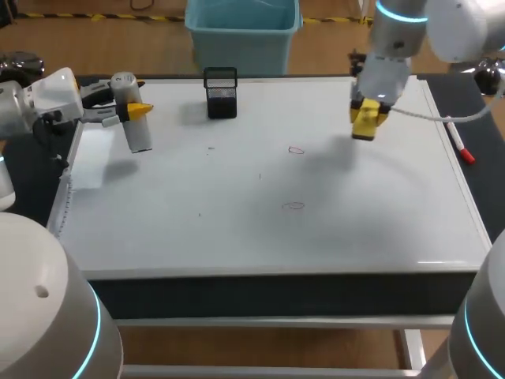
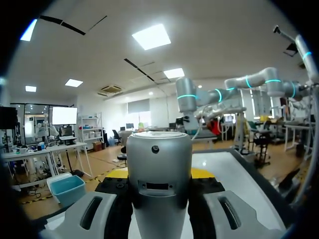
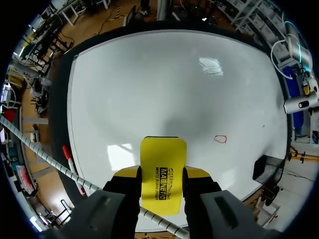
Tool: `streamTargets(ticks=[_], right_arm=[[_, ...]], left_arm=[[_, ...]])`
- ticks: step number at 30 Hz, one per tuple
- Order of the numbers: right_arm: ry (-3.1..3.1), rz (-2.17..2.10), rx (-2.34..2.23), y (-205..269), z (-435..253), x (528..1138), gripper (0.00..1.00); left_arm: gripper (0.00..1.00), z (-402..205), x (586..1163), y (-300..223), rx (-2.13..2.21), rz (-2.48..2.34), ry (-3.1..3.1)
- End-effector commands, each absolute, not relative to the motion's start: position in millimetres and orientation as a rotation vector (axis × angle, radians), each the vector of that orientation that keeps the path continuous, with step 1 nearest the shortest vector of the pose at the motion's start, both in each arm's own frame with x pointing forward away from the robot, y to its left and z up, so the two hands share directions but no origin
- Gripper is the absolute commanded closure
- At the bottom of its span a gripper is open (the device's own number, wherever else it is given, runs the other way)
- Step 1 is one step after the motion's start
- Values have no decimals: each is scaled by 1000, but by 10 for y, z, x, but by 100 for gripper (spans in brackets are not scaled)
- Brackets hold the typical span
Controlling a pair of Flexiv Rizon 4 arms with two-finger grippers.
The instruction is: Pick up the inspection probe, press it on each red-marked spot on the whiteboard one by one, put down the probe, pick up the eraser, and wipe off all the red marks.
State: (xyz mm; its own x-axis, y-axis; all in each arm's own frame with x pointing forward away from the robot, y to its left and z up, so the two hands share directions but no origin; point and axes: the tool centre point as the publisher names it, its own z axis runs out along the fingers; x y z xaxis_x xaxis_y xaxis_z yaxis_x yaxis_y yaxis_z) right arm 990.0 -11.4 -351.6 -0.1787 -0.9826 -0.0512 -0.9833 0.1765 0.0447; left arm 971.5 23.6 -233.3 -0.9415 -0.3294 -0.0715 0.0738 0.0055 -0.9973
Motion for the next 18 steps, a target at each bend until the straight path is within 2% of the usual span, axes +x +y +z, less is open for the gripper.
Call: streamTargets(ticks=[1, 18], right_arm=[[2392, 64, -2074, 256, -3602, 9896, 100], [2257, 95, -2251, 1181, -3712, 9811, 100]], left_arm=[[100, -2323, 9703, 232, -267, -2012, 1998], [100, -2323, 9703, 232, -267, -2012, 1998]])
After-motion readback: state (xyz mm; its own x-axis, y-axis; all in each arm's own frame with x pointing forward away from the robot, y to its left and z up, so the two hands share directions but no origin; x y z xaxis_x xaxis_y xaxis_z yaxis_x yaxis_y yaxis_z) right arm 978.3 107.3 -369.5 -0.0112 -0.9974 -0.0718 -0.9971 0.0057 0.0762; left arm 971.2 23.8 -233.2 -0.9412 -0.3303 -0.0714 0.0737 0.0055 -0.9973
